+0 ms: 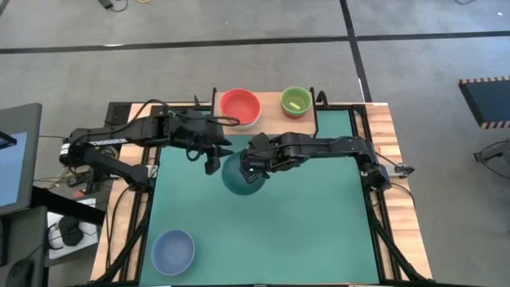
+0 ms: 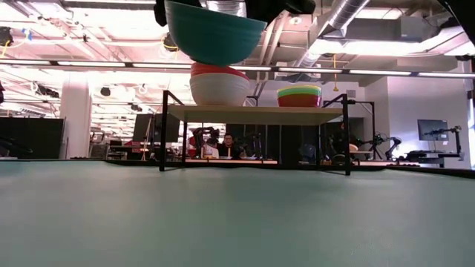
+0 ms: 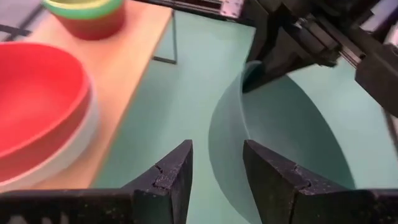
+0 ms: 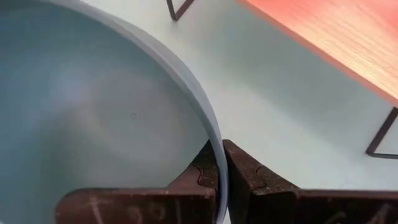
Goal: Place and stack bowls onto a shelf
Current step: Stack the large green bowl on top of the large orange bowl on the shelf, then stack the large light blue bowl on top of the large green bowl on the shelf
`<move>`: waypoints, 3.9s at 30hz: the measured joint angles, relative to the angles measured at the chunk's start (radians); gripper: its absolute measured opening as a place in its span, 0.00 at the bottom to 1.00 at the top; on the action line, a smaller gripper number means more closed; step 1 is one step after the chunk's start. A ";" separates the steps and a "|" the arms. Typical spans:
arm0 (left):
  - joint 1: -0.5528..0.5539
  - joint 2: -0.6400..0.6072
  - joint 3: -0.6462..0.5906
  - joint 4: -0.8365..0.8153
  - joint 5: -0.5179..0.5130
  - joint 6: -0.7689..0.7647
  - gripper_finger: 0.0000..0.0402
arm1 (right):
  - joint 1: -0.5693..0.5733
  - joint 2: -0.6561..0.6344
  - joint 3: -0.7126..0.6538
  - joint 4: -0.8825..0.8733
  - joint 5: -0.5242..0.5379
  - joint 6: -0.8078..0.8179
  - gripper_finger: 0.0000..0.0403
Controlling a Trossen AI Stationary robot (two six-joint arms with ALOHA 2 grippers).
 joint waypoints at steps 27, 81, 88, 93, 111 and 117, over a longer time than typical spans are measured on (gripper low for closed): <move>0.018 0.044 0.104 -0.074 -0.022 0.052 0.34 | -0.046 0.002 0.000 -0.022 0.026 -0.096 0.08; 0.562 0.352 0.460 -0.239 -0.042 0.162 0.00 | 0.013 -0.308 -0.003 0.047 0.331 -0.122 0.62; 0.563 0.406 0.459 -0.294 -0.021 0.164 0.00 | 0.013 -0.307 -0.014 0.038 0.331 -0.106 0.62; 0.571 0.402 0.461 -0.276 -0.013 0.178 0.03 | 0.009 -0.307 -0.014 0.037 0.330 -0.105 0.62; 0.635 0.240 0.461 -0.371 0.122 0.027 0.50 | -0.022 -0.269 -0.016 0.022 0.225 -0.166 0.62; 0.512 0.082 0.342 -0.436 0.056 0.031 0.48 | -0.067 -0.164 -0.012 0.055 0.032 -0.260 0.62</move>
